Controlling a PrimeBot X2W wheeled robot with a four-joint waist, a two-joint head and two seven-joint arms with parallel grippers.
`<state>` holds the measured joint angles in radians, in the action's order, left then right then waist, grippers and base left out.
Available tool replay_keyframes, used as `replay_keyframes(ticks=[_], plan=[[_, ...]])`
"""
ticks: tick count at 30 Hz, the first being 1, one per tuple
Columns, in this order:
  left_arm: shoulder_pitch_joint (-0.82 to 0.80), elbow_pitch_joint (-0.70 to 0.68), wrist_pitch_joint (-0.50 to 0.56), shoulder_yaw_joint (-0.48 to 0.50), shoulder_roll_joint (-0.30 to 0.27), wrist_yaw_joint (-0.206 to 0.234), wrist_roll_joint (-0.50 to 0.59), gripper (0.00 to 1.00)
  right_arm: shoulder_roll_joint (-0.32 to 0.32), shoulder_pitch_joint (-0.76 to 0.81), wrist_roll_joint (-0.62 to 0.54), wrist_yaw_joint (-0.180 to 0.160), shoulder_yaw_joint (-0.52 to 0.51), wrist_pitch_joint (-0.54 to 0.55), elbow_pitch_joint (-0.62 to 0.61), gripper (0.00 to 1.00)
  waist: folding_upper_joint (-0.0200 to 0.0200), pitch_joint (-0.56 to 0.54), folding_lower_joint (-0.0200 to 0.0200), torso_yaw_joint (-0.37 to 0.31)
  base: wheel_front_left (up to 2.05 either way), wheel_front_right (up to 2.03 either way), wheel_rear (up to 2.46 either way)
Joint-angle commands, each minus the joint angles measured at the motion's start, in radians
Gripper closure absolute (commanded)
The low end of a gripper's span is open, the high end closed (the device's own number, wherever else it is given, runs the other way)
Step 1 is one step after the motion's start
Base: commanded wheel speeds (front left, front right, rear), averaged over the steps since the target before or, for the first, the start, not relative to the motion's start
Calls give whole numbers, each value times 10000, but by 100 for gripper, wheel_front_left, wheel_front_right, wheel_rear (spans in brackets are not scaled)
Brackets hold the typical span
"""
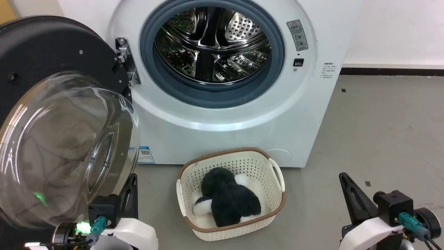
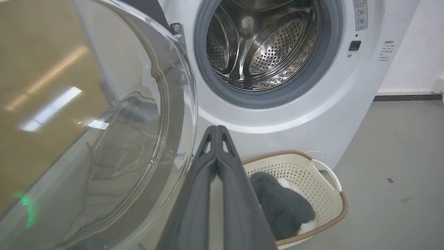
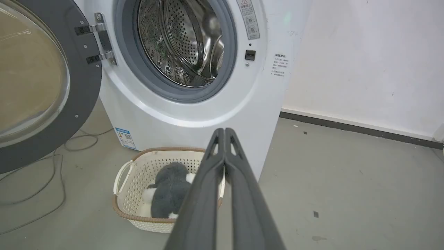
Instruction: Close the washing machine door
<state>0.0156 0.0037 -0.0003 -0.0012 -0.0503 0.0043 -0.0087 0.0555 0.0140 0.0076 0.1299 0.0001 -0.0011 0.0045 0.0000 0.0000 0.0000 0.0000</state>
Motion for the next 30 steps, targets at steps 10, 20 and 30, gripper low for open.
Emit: replay_keyframes(ticks=[10,20,30], plan=[[-156,-37,3,12,1,-43,87,100,-53,-140,-76,8,-1,11,-45,100,0,0,0,0,0,0,0],[-156,-37,3,12,1,-43,87,100,-53,-140,-76,8,-1,11,-45,100,0,0,0,0,0,0,0],[-156,-37,3,12,1,-43,87,100,-53,-140,-76,8,-1,11,-45,100,0,0,0,0,0,0,0]])
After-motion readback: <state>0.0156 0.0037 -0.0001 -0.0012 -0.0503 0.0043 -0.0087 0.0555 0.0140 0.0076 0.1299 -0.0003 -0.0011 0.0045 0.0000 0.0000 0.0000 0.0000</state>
